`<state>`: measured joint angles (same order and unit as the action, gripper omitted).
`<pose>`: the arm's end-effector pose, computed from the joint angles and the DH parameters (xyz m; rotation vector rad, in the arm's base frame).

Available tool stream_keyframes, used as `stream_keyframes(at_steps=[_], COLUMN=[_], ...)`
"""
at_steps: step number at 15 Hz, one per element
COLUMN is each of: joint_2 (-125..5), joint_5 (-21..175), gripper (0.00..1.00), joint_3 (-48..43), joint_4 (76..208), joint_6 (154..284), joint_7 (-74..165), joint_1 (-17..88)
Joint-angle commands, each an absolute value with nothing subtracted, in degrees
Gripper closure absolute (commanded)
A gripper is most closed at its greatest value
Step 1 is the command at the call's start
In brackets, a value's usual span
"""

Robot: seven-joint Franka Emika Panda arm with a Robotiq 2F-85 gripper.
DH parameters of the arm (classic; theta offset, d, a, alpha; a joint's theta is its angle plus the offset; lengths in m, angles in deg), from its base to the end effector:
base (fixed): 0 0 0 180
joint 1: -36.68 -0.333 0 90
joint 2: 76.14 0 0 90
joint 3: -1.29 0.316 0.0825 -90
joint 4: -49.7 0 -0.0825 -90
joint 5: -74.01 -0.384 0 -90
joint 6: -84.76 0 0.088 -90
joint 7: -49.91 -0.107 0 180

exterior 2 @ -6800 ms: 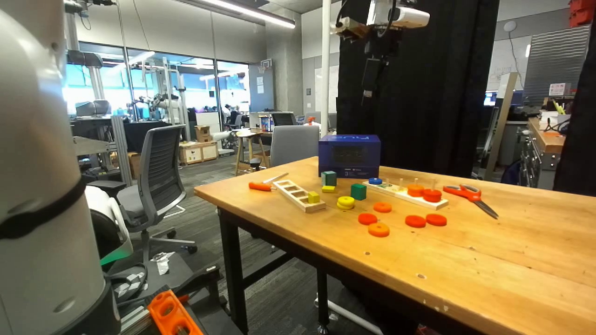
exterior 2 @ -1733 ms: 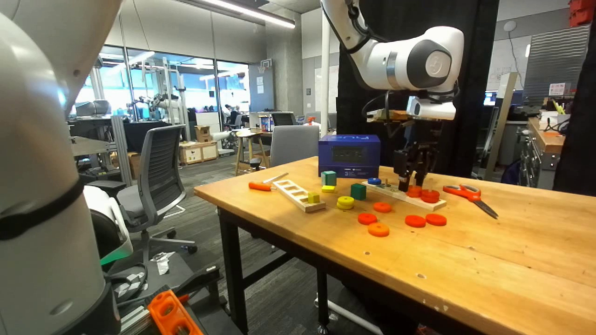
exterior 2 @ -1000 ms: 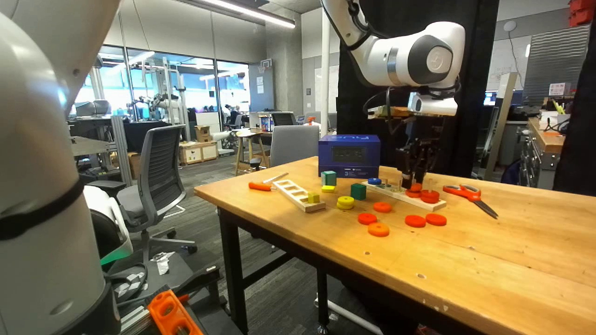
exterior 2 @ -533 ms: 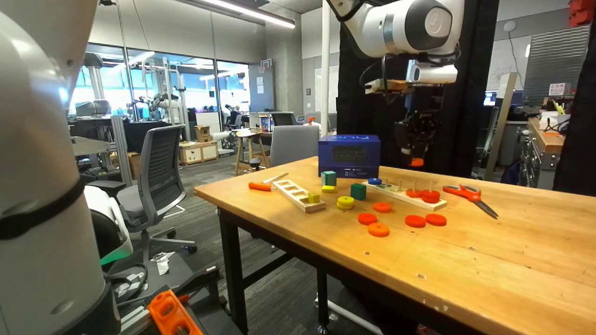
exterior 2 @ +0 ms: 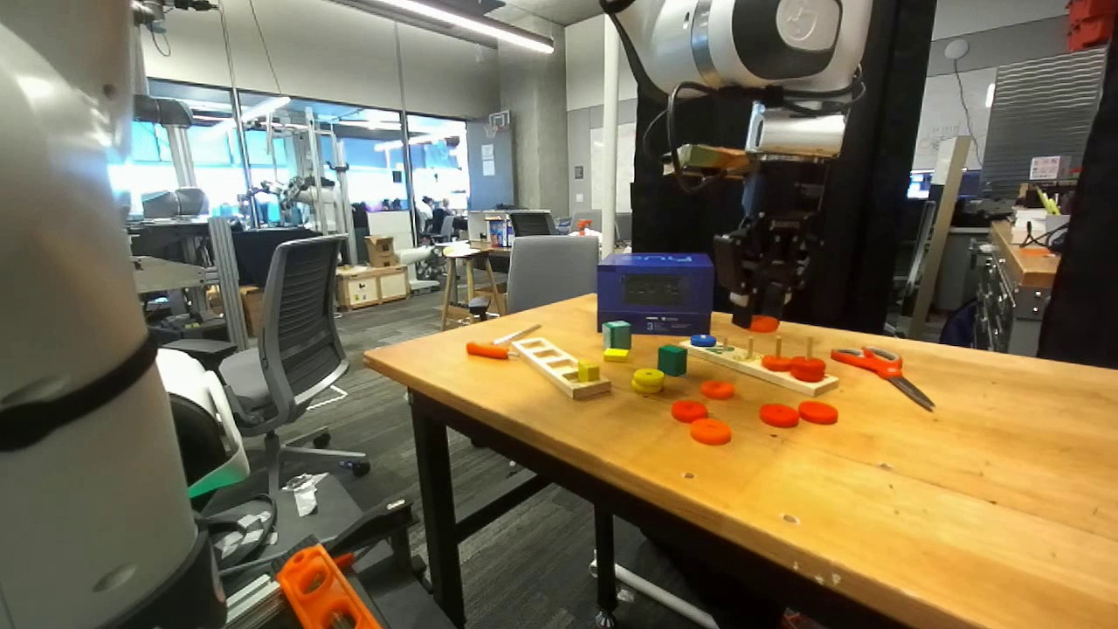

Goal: Remove one orange ring from the wooden platform

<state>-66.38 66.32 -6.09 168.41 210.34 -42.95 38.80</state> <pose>0.5627 -0.0880 0.3458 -1.8497 2.4958 0.1442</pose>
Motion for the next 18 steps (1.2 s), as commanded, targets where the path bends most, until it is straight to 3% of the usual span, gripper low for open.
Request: stream_keyframes(at_steps=[1,7,18], joint_2=[-73.3,-74.1,-69.4], joint_5=[66.0,66.6,64.3], gripper=[0.8,0.8,0.81], joint_3=[-7.3,-10.4,-12.5], joint_4=[180.4,188.5,185.1], joint_6=[216.2,223.4,226.4], joint_7=[-43.0,-40.8,-34.4], joint_1=[40.7,45.4,48.8])
